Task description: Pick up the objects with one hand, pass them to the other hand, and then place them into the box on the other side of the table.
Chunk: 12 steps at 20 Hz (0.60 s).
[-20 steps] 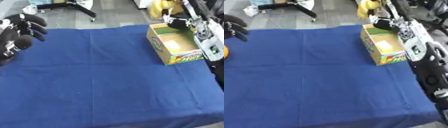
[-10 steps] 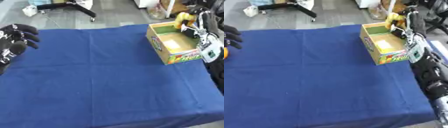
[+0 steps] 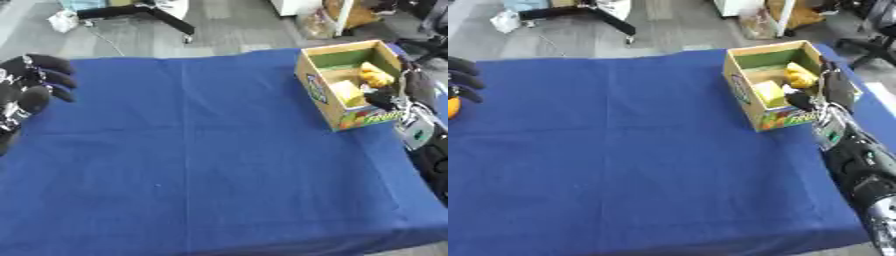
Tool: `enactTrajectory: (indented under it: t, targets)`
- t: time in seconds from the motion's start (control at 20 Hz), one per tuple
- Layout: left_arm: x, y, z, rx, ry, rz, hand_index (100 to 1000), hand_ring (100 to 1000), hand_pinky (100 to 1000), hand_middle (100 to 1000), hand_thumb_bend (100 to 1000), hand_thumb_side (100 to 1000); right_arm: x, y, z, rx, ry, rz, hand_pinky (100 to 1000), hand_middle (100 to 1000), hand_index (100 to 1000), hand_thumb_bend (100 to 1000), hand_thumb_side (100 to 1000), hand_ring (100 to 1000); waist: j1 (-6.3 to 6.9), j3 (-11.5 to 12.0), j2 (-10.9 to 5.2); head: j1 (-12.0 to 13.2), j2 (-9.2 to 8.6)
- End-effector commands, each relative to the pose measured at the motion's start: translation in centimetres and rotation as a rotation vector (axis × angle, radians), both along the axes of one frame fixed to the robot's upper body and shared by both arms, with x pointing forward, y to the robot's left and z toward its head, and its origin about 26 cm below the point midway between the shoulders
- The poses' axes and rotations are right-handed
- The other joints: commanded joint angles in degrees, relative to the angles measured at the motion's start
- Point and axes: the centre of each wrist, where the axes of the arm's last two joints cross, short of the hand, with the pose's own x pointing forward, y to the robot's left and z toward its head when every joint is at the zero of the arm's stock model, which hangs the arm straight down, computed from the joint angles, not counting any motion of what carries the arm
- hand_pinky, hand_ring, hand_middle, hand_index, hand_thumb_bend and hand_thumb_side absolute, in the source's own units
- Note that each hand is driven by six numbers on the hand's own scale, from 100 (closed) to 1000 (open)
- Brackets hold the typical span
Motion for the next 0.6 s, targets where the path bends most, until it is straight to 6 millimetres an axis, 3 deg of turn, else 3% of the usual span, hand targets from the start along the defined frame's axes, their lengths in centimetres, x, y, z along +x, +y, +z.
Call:
enactTrajectory:
  t: [0.05, 0.1, 0.15, 0.45, 0.5, 0.55, 0.6]
  targets:
    - [0.1, 0.9, 1.2, 0.026, -0.039, 0.03, 698, 611, 565, 616, 1000, 637, 0.3, -1.4, 4.5, -0.033, -0.207, 0.033, 849, 874, 975, 292, 369, 887, 0.4, 0.0, -0.39, 0.7, -0.19]
    - [0.1, 1.0, 1.3, 0.034, -0.045, 0.04, 697, 610, 564, 617, 1000, 635, 0.3, -1.2, 5.5, -0.032, -0.266, 0.073, 846, 869, 969, 362, 701, 878, 0.38, 0.0, -0.35, 1.1, -0.2]
    - [0.2, 1.2, 1.3, 0.041, -0.05, 0.052, 696, 610, 563, 615, 1000, 632, 0.1, -0.9, 6.6, -0.035, -0.327, 0.124, 844, 861, 964, 210, 294, 872, 0.35, 0.0, -0.3, 1.7, -0.19]
    - [0.6, 2.0, 2.0, 0.076, -0.077, 0.12, 695, 608, 563, 613, 1000, 619, -2.8, 2.7, 12.4, -0.069, -0.534, 0.413, 837, 846, 948, 118, 210, 849, 0.16, -0.1, -0.02, 3.8, -0.13]
    - [0.6, 2.2, 2.2, 0.086, -0.082, 0.136, 695, 609, 563, 613, 1000, 616, -3.5, 3.4, 13.0, -0.071, -0.546, 0.455, 837, 844, 947, 205, 295, 846, 0.14, -0.2, -0.01, 4.2, -0.13]
    - [0.7, 2.4, 2.4, 0.102, -0.091, 0.155, 696, 608, 564, 615, 1000, 611, -4.2, 4.1, 13.5, -0.073, -0.556, 0.496, 836, 841, 945, 209, 284, 843, 0.14, -0.2, 0.0, 4.8, -0.13]
    - [0.8, 2.7, 2.5, 0.12, -0.097, 0.178, 697, 608, 564, 614, 1000, 607, -4.9, 4.7, 13.9, -0.073, -0.564, 0.534, 836, 842, 944, 113, 205, 843, 0.15, -0.2, 0.01, 5.4, -0.13]
